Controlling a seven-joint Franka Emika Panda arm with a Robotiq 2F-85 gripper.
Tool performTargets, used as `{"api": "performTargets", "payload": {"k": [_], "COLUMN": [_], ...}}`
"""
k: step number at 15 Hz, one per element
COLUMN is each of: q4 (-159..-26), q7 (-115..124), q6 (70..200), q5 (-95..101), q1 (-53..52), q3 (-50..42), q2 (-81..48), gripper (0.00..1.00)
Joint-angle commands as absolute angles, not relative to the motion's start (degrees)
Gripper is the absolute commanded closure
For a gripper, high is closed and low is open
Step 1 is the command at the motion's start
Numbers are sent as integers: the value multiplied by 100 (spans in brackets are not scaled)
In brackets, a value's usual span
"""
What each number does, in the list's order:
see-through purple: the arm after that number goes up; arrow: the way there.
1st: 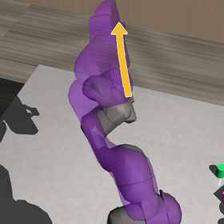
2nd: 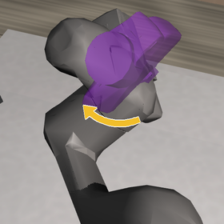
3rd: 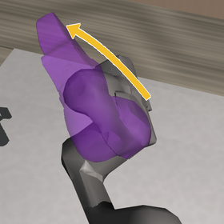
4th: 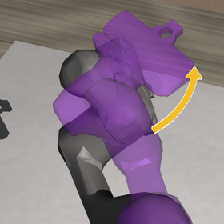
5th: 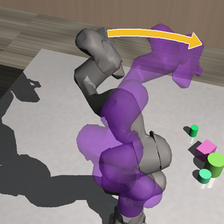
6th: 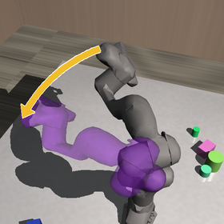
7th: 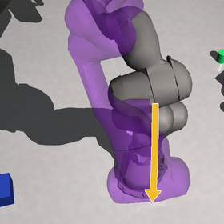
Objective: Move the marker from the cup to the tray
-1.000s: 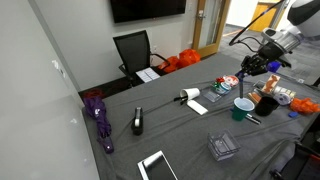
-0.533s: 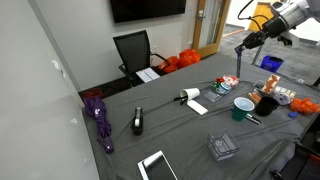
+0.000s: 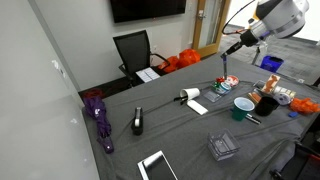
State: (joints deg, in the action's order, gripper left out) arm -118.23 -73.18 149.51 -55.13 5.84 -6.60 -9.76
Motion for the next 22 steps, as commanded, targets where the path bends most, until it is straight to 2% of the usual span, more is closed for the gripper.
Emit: {"api": "performTargets", "payload": {"k": [1,8,20,22], "q4": [-11131,-10539,-10524,-10551], "q7": [-7097,-6630,-6447,-6098], "q6": [15555,15893,15505,15638], "q5": [-5734,-5534,-4892,-4316], "q1": [530,404,308,729], "q3": [-599,-637,-772,-296], "q2": [-2012,-3019,-3463,-3464], "gripper": [95,95,95,95]}}
